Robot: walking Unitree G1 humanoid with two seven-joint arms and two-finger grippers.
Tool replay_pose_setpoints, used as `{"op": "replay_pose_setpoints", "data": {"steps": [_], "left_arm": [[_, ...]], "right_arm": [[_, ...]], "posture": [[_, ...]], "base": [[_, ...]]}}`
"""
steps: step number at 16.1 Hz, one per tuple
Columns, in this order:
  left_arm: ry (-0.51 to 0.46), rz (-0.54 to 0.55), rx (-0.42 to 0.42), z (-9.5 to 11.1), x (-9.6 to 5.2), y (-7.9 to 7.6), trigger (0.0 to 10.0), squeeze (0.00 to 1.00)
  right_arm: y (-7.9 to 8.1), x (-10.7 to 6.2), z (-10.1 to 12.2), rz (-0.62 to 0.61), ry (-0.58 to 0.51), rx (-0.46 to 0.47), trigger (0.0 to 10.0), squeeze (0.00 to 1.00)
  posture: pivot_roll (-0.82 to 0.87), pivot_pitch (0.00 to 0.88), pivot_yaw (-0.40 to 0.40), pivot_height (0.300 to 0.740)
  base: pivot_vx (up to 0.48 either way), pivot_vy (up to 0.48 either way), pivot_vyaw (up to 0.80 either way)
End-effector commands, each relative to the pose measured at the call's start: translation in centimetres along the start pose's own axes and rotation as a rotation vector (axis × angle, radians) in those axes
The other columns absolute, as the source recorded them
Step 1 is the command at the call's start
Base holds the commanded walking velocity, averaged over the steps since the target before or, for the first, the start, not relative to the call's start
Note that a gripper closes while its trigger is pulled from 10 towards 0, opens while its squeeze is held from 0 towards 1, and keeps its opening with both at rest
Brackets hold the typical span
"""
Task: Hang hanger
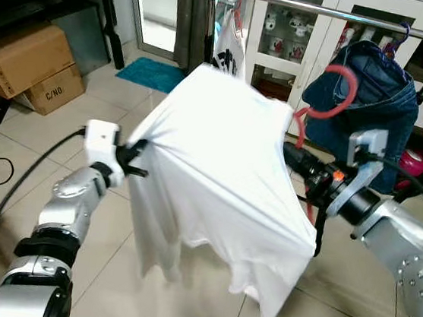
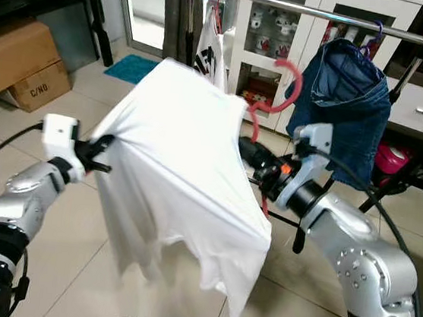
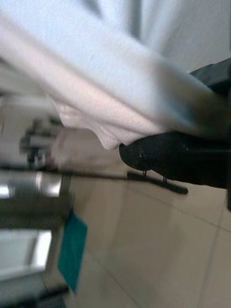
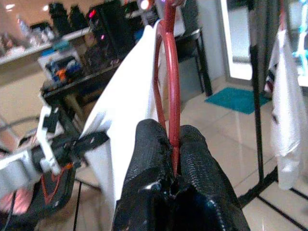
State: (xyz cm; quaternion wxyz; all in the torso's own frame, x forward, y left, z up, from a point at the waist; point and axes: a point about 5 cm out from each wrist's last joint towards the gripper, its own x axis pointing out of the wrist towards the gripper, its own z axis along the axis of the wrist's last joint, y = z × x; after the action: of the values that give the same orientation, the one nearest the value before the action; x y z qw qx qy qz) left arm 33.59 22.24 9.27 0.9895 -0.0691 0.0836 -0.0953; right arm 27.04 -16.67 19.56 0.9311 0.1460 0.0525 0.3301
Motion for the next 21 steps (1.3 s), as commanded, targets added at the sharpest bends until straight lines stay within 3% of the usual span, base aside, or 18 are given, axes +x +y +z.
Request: {"op": "replay_pose_setpoints", "data": {"steps": [1,4,8,10,11,12,13,15,16,20,21], "left_arm": [[-0.021,0.093,-0.035,0.3,-0.4,1.4,0.0,0.0],[-0.015,0.183,-0.082,0.0,-0.8,2.5,0.0,0.0],[0.006,0.217,-0.126,-0.8,-0.8,2.2,0.0,0.0],[0.025,0.213,-0.095,-1.2,-0.6,1.8,0.0,0.0],[0.027,0.09,-0.031,-0.9,-0.3,0.5,10.0,0.0],[0.003,0.0,0.005,-0.2,-0.3,0.0,10.0,0.22],[-0.013,-0.048,0.05,0.6,-0.4,0.0,10.0,1.0],[-0.025,-0.099,0.105,1.7,-0.8,0.8,10.0,1.0],[-0.01,-0.196,0.156,2.4,-1.2,1.2,10.0,1.0],[0.176,-0.485,0.422,2.9,-2.4,1.8,10.0,1.0],[0.205,-0.512,0.441,3.0,-2.5,2.0,10.0,1.0]], "right_arm": [[-0.7,-0.5,1.4,-0.05,-0.075,-0.022,10.0,0.0],[-0.8,-0.5,1.7,-0.055,-0.092,-0.014,10.0,0.0],[-0.9,-0.4,1.9,-0.069,-0.111,0.004,10.0,0.0],[-0.9,-0.5,2.0,-0.072,-0.112,-0.002,10.0,0.0],[-0.5,-0.5,1.9,-0.035,-0.092,-0.026,10.0,0.0],[0.0,-0.5,1.7,0.007,-0.063,-0.057,10.0,0.0],[0.4,-0.5,1.5,0.042,-0.043,-0.076,10.0,0.0],[1.0,-0.6,1.4,0.101,-0.01,-0.101,10.0,0.0],[1.4,-0.7,1.3,0.149,0.027,-0.128,10.0,0.0],[1.8,-0.7,0.5,0.225,0.147,-0.225,10.0,0.0],[1.8,-0.6,0.5,0.223,0.149,-0.23,10.0,0.0]], "posture": [[-0.11,0.0,0.079,0.74],[-0.11,0.0,0.078,0.74],[-0.11,0.0,0.082,0.74],[-0.11,0.0,0.082,0.74],[-0.11,0.0,0.083,0.74],[-0.11,0.0,0.084,0.74],[-0.11,0.0,0.084,0.74],[-0.11,0.0,0.084,0.74],[-0.11,0.0,0.083,0.74],[-0.11,0.0,0.087,0.74],[-0.11,0.0,0.091,0.74]], "base": [[0.0,0.0,0.0],[0.0,0.0,0.0],[0.0,0.0,0.0],[0.0,0.0,0.0],[0.0,0.0,0.0],[0.0,0.0,0.0],[0.0,0.0,0.0],[0.0,0.0,0.0],[0.0,0.0,0.0],[0.0,0.0,0.0],[0.0,0.0,0.0]]}}
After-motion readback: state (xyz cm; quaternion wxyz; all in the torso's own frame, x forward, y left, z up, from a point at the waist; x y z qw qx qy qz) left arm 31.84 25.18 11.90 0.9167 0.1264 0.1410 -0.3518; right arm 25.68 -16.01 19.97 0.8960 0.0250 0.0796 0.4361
